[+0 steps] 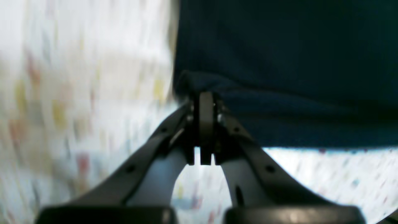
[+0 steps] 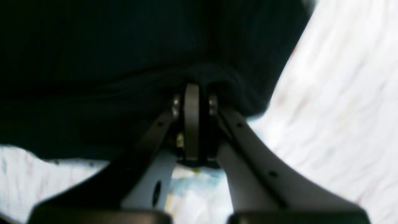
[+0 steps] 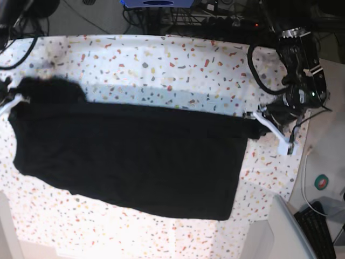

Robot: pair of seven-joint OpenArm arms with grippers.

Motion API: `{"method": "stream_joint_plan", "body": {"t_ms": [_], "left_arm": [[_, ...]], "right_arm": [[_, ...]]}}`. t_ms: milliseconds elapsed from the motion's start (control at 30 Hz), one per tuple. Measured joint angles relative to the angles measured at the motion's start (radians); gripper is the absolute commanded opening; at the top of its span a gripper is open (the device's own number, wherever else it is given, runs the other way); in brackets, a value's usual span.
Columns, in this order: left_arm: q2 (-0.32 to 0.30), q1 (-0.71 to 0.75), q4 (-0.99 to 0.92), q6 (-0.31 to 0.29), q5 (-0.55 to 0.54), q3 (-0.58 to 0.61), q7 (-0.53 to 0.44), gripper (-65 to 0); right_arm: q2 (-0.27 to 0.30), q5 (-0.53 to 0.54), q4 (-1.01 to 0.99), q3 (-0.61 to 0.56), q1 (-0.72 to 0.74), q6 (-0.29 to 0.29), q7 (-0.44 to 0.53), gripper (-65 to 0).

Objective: Layout the t-shirt on the table in an organized manner, then fold the t-shirt properly
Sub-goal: 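Lift the shirt with both grippers, flip it, and lay it flat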

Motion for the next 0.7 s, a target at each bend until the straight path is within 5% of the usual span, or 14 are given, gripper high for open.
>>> {"method": "stream_joint_plan", "body": {"t_ms": [133,367,500,700], "left_arm": [[-0.016,-0.196,-0.032,0.089,0.009,0.060,0.090,-65.0],[-0.032,-0.557,-0.143,0.180,-0.020,0.261,0.087,-65.0],[-0.019,-0.759,-0.256,0.216,-0.011,0.279,0.061,-65.0],[0.016,-1.069,-0.356,0.223,0.002,0.274,0.007,-65.0]], "right_arm": [[0.040,-0.132,-0.097,-0.004,0.260,0.006,-0.029,-65.0],[0.054,-0.381,-0.179,0.000,0.611,0.004,-0.039,-65.0],[0.058,-0.422,-0.174,-0.015,0.765,0.004,-0.032,-65.0],[0.121,-0.430,-0.067,-0.193,0.910,0.008,0.043,-65.0]]}}
